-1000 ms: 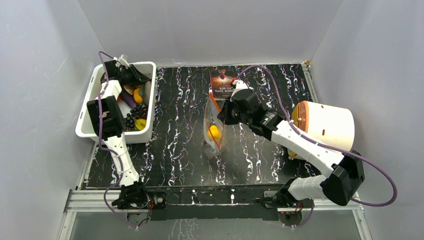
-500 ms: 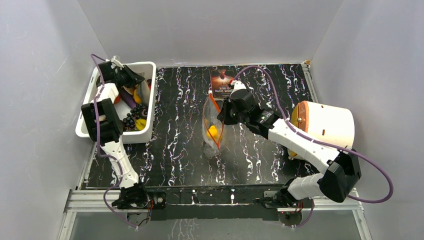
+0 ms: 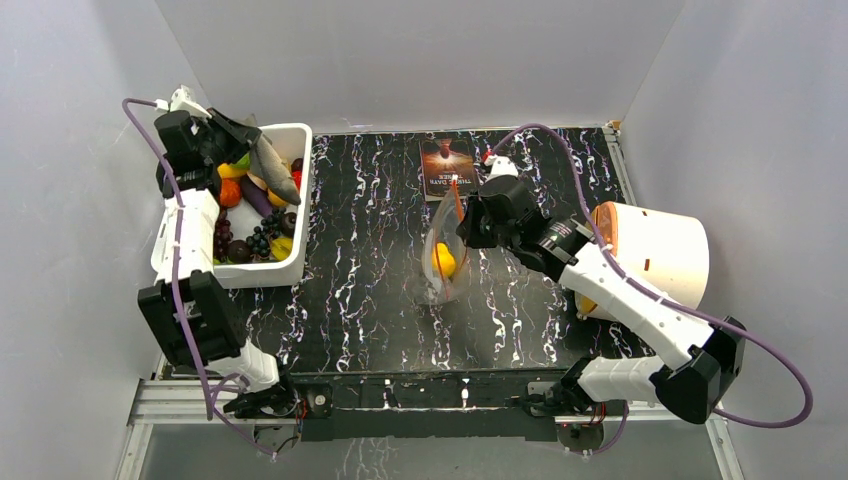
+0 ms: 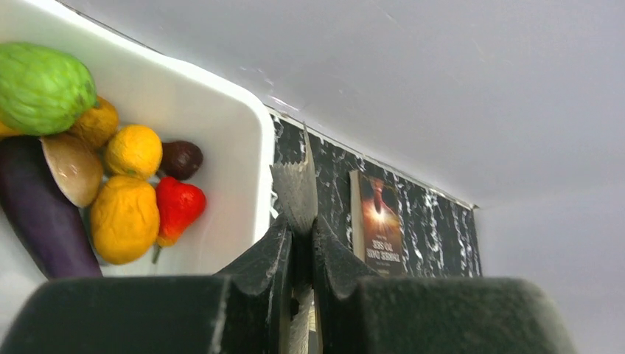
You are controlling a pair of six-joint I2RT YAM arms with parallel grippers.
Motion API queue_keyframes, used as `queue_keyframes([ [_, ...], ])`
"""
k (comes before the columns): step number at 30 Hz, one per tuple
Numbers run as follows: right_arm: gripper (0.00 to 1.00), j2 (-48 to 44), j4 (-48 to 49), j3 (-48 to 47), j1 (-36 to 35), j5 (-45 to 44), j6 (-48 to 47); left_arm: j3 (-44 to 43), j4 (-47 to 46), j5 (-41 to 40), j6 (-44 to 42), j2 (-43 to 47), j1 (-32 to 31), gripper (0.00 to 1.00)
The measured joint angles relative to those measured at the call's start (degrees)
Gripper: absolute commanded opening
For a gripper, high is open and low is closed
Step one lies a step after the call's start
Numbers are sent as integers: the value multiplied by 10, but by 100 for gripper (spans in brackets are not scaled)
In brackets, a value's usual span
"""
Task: Place the food in the zip-top bag and seal the zipper
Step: Pick up the fake fish from the bin, then place the fake fish in the zipper food storage bag.
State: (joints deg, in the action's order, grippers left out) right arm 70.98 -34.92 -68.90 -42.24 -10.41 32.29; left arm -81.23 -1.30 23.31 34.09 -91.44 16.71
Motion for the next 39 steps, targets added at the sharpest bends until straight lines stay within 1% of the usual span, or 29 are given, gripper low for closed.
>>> queue_keyframes([
  [2, 0, -7, -26, -7, 0, -1, 1, 23, 6, 12, 2, 34, -2, 0],
  [6, 0, -15, -74, -41, 0, -16, -4, 37, 15, 47, 4, 78, -9, 0],
  [10, 0, -23, -123, -86, 0, -47, -16, 66, -9, 79, 24, 121, -29, 0],
  [15, 0, -19, -186, -156, 0, -104, -34, 87, -30, 119, 43, 133, -88, 0],
  [19, 0, 1, -210, -179, 0, -138, -40, 105, -31, 135, 56, 131, -140, 0],
  [22, 0, 31, -215, -175, 0, -150, -42, 127, -55, 147, 75, 132, -179, 0],
  [25, 0, 47, -189, -139, 1, -131, -44, 137, -60, 153, 87, 132, -211, 0],
  [30, 0, 73, -108, -65, 2, -56, -35, 146, -73, 157, 109, 145, -248, 0],
  [36, 0, 143, 10, -51, 2, 36, 19, 198, -113, 147, 151, 189, -274, 0],
  [39, 0, 168, 59, -51, 1, 76, 45, 211, -126, 138, 162, 193, -281, 0],
])
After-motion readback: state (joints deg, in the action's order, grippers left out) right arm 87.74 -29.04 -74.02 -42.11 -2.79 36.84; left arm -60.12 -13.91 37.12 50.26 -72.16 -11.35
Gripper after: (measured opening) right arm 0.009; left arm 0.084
